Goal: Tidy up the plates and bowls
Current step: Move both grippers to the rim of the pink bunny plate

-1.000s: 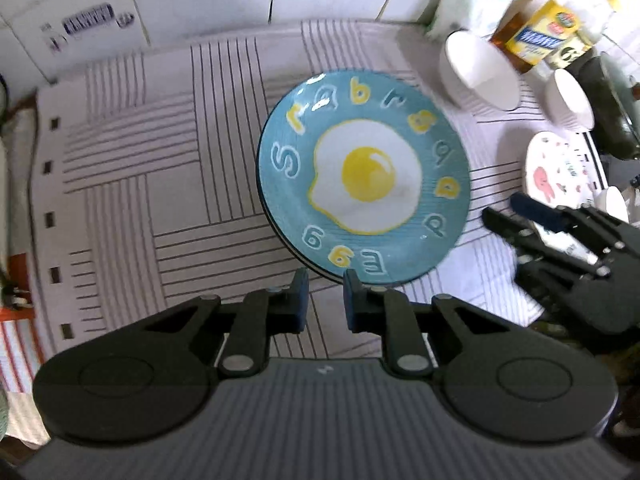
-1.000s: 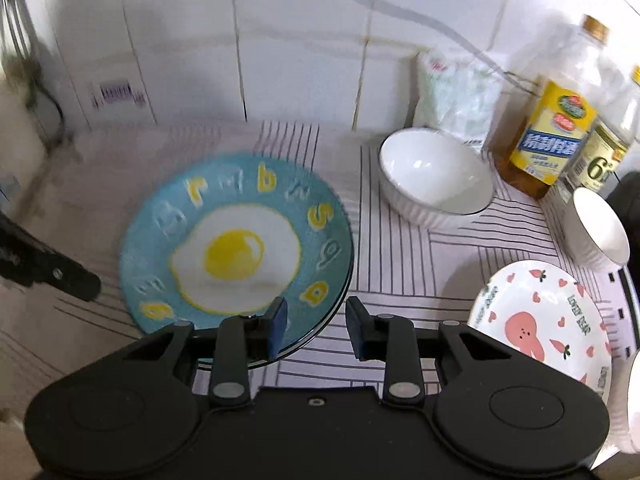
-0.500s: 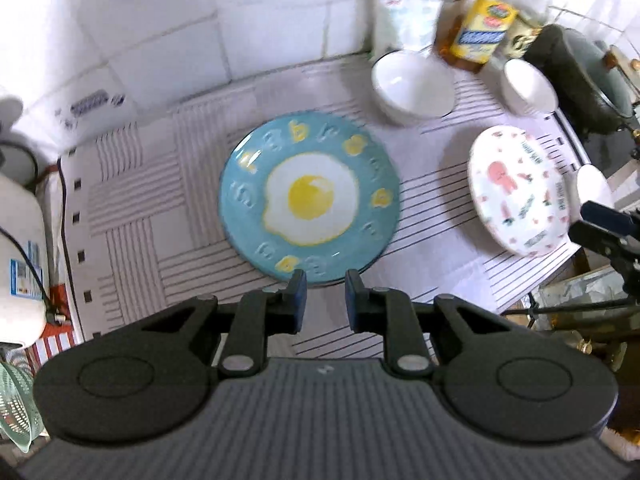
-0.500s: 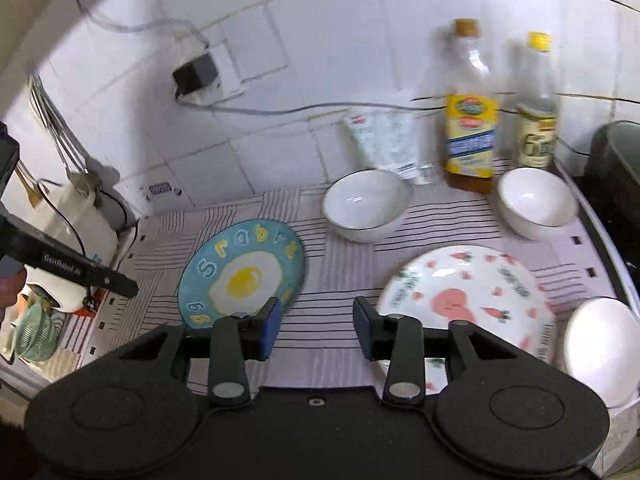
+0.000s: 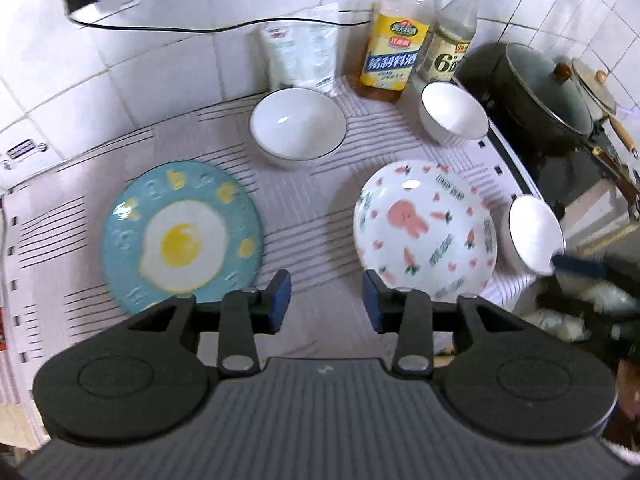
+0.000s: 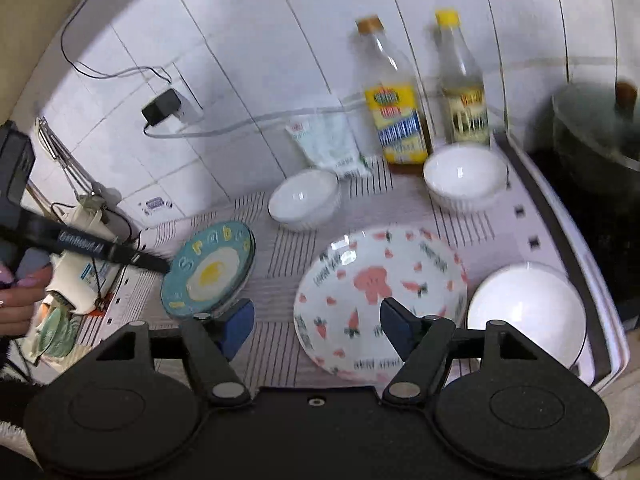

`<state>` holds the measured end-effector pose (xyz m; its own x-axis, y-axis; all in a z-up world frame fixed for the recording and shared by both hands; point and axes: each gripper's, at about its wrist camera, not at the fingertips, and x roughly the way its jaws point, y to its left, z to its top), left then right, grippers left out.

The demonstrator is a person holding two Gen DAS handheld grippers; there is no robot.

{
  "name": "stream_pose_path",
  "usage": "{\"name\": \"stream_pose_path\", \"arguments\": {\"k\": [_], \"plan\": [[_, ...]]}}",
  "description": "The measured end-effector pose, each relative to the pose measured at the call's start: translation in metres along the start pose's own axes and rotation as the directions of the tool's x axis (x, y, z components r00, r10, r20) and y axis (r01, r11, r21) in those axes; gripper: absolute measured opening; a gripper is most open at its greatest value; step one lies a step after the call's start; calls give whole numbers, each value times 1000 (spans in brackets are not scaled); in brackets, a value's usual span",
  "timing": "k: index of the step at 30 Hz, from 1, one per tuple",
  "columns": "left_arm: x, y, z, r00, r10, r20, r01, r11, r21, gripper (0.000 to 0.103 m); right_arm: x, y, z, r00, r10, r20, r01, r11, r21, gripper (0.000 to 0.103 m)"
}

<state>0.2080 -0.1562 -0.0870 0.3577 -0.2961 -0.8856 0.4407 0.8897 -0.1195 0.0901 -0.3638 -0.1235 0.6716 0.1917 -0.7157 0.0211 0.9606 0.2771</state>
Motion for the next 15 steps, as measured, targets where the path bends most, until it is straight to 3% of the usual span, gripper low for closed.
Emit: {"name": "stream_pose_path", "arguments": {"k": [4,8,12,15], "plan": [[37,-17,4,1000,-12,-21,11,999,-37,46,21,-25,-21,998,5,-55,-2,999,54,74],[72,-25,1,999,6,-51,-9,998,-66,57,43,-52,-41,999,24,-32,-17,979,202,74],[103,-21,-5,998,-16,-67,9,994,-111,58,64,-67,-54,1000,-1,-24,7,974,229,74],[114,-22,-4,997,-2,-75,-7,992,-125,55,77,-68,-54,997,-70,-23,73,977,198,71]]}}
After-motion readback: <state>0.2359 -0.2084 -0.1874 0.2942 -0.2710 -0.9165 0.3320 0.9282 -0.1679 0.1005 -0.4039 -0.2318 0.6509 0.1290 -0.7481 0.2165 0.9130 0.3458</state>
